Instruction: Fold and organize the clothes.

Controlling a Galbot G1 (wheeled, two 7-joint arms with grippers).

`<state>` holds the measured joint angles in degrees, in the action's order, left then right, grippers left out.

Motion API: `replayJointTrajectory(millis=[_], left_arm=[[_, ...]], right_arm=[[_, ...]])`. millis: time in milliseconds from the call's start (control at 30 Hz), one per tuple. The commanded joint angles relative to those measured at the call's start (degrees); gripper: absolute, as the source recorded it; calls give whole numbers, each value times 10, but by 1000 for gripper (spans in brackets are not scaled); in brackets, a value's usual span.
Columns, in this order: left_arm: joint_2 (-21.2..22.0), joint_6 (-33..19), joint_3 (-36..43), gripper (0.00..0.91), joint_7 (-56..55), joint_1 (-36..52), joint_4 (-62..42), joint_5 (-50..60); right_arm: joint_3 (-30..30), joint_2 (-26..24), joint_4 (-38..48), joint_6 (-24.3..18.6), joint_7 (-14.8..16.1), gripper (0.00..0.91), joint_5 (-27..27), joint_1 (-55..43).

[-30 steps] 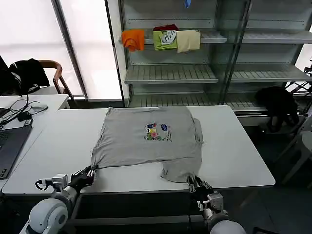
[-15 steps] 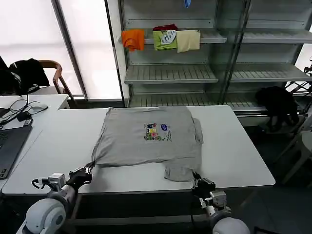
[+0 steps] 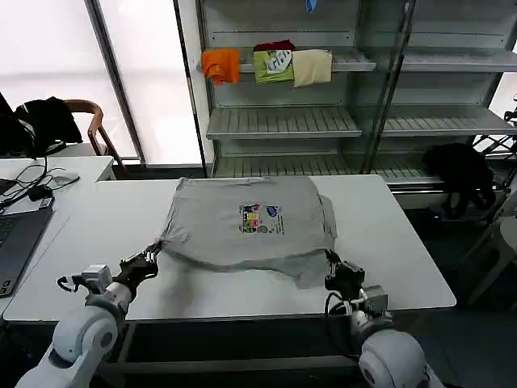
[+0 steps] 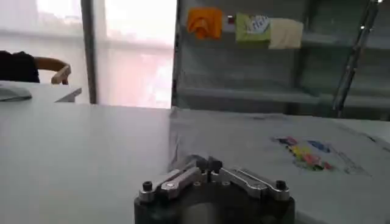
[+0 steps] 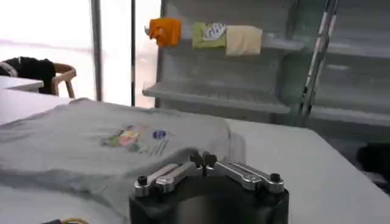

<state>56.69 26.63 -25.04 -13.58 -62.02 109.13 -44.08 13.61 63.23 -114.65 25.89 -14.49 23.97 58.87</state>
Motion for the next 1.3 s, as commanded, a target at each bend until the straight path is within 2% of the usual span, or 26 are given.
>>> replayJointTrajectory(millis=[33, 300, 433, 900, 933, 967, 1033, 1067, 1133, 1300], left_arm=[[60, -10, 90, 10, -36, 203, -133, 0], [99, -29, 108, 10, -41, 257, -233, 35], [99, -34, 103, 10, -47, 258, -254, 44], [78, -29, 88, 30, -15, 221, -249, 60], [78, -29, 89, 30, -15, 220, -251, 62], [79, -29, 90, 111, -13, 220, -252, 64], [78, -29, 92, 393, -7, 220, -254, 67], [77, -29, 95, 675, -1, 220, -255, 72], [77, -29, 99, 907, 1, 222, -257, 79], [70, -20, 101, 907, -7, 233, -248, 85]], right_arm=[[-12, 9, 138, -24, 26, 0, 20, -162], [-45, 36, 276, -67, 58, 0, 2, -245], [-60, 40, 322, -80, 68, 0, -14, -268], [-71, 42, 349, -94, 86, 10, -37, -243], [-71, 43, 350, -94, 86, 292, -38, -243], [-71, 44, 353, -93, 84, 907, -38, -242], [-72, 45, 358, -93, 81, 907, -40, -242], [-73, 48, 362, -93, 79, 907, -42, -243], [-75, 51, 370, -95, 73, 907, -45, -246], [-72, 55, 373, -93, 67, 907, -48, -260]])
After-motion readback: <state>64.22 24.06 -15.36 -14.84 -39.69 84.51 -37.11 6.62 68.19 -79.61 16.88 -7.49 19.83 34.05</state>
